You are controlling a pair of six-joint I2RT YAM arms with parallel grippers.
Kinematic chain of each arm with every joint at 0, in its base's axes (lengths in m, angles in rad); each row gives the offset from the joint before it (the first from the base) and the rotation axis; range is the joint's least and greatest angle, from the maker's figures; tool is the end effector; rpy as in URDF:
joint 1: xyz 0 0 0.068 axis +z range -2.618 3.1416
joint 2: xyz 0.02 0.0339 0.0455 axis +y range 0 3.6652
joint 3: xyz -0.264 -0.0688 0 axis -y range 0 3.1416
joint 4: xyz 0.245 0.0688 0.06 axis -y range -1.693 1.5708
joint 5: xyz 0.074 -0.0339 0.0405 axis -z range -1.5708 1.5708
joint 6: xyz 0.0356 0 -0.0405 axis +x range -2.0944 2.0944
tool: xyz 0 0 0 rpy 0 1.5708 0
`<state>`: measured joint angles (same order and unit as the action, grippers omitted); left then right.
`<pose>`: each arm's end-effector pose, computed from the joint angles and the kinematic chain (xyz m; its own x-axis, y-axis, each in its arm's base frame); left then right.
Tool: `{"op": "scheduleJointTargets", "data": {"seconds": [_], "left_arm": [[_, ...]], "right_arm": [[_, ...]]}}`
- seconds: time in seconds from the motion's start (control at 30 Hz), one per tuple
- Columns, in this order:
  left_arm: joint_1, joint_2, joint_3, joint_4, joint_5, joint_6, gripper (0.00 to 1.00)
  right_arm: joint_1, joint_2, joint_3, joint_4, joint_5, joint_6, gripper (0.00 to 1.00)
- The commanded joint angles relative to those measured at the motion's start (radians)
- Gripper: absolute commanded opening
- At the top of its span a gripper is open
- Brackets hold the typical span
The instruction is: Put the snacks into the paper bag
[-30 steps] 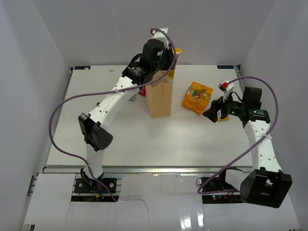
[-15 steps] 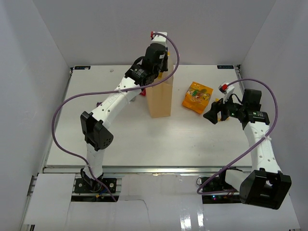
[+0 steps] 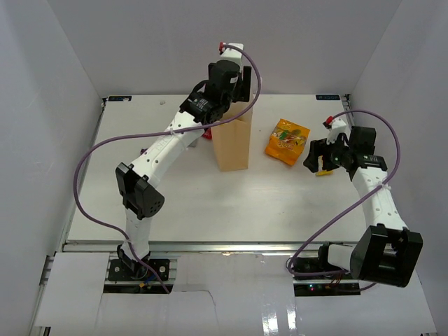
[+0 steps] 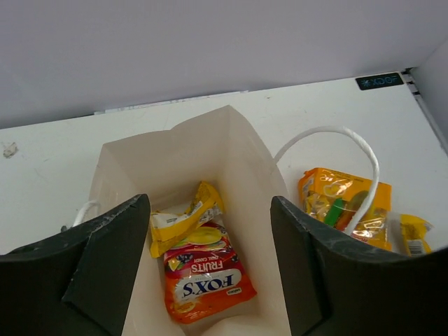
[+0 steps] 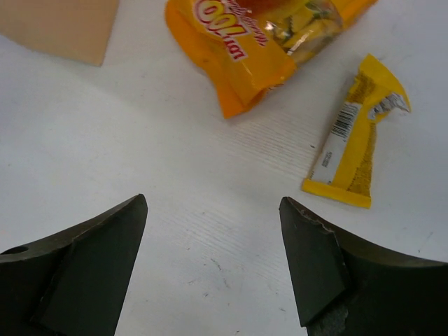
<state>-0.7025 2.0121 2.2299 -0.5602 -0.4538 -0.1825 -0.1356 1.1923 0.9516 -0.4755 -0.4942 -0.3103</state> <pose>0.3603 -0.2846 0.4281 -0.3002 0.0404 -0.9530 0.2146 0.9763 -0.0262 0.2541 -0.0176 0.2895 -0.5475 -0.1966 -0.8134 -0.4229 0.9038 0.0662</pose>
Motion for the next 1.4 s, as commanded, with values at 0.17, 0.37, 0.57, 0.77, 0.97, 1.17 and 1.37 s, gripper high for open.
{"op": "scheduleJointTargets", "data": {"seconds": [0.17, 0.37, 0.57, 0.77, 0.97, 1.17, 1.37], "left_arm": [[0.003, -0.237, -0.034, 0.016, 0.153, -0.080, 0.81], [0.003, -0.582, -0.478, 0.023, 0.145, -0.164, 0.82], [0.008, -0.918, -0.941, 0.007, 0.182, -0.365, 0.83], [0.009, -1.205, -1.332, -0.050, 0.191, -0.675, 0.83], [0.009, -1.346, -1.497, -0.050, 0.178, -0.810, 0.84], [0.009, -1.288, -1.469, -0.056, 0.190, -0.792, 0.84], [0.009, -1.271, -1.481, -0.055, 0.219, -0.801, 0.84]], "right_arm": [[-0.001, 0.185, 0.105, 0.097, 0.454, 0.189, 0.84], [-0.001, 0.398, 0.202, 0.107, 0.471, 0.106, 0.83], [-0.001, 0.587, 0.341, 0.078, 0.411, 0.079, 0.78], [-0.001, 0.701, 0.430, 0.055, 0.398, 0.079, 0.71], [-0.001, 0.728, 0.403, 0.049, 0.385, 0.080, 0.50], [-0.005, 0.685, 0.349, 0.058, 0.353, 0.073, 0.17], [-0.010, 0.492, 0.325, 0.058, 0.235, -0.022, 0.08]]}}
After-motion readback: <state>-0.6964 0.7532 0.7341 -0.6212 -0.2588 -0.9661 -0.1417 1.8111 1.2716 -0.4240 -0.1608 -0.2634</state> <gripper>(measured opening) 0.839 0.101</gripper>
